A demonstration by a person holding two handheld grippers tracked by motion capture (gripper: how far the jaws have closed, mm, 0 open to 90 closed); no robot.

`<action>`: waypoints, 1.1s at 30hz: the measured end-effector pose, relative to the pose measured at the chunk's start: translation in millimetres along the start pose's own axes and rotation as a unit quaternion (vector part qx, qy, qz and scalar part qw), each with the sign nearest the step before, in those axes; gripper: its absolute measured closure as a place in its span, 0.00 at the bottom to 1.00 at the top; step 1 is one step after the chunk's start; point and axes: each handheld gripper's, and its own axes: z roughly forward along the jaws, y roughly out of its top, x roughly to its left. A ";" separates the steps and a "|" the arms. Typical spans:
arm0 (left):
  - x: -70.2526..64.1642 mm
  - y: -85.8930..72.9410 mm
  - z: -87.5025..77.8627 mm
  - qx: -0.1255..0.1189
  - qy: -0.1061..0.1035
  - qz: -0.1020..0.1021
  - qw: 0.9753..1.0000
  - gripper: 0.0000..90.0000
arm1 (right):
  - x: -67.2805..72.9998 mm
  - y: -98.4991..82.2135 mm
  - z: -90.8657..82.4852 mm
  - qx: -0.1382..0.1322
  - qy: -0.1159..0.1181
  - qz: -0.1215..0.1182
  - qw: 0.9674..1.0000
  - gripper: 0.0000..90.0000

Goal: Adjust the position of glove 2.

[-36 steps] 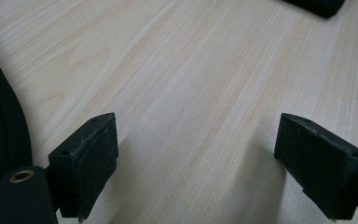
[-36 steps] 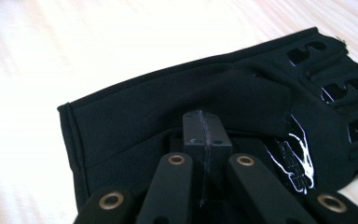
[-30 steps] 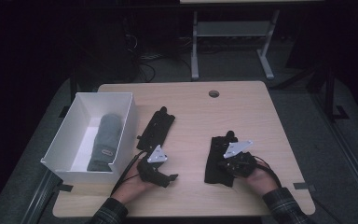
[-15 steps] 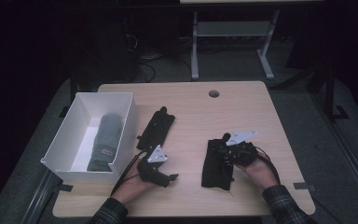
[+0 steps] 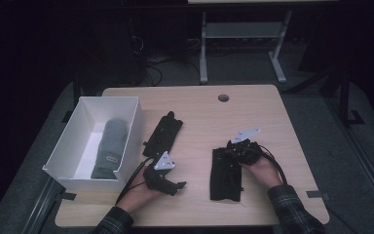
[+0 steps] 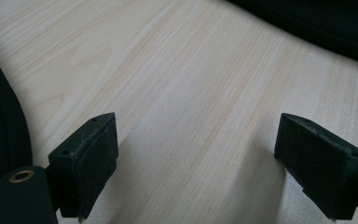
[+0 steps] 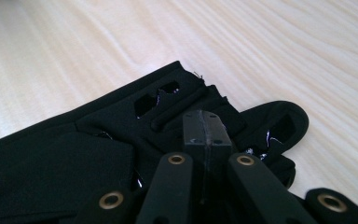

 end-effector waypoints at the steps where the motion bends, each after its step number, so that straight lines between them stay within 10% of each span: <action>1: 0.0 0.0 0.0 0.000 0.000 0.000 1.000 0.14 | 1.7 0.0 0.1 -0.001 0.009 -0.003 1.000 1.00; 10: 0.1 0.8 0.6 -0.001 0.002 -0.001 1.000 0.14 | 15.6 2.2 -0.9 -0.019 0.034 -0.015 0.999 0.88; 17: 0.4 5.7 0.6 0.019 0.006 -0.002 1.000 0.15 | 5.8 -21.4 -24.1 -0.038 -0.015 0.019 0.999 0.52; 26: 8.1 17.3 -1.7 0.051 -0.002 -0.036 0.998 0.15 | -14.4 -65.3 -48.5 -0.037 -0.053 0.065 0.996 0.33; 33: 25.7 34.0 -7.6 0.019 0.041 -0.066 0.997 0.24 | -21.9 -81.3 -47.4 -0.031 -0.045 0.070 0.996 0.18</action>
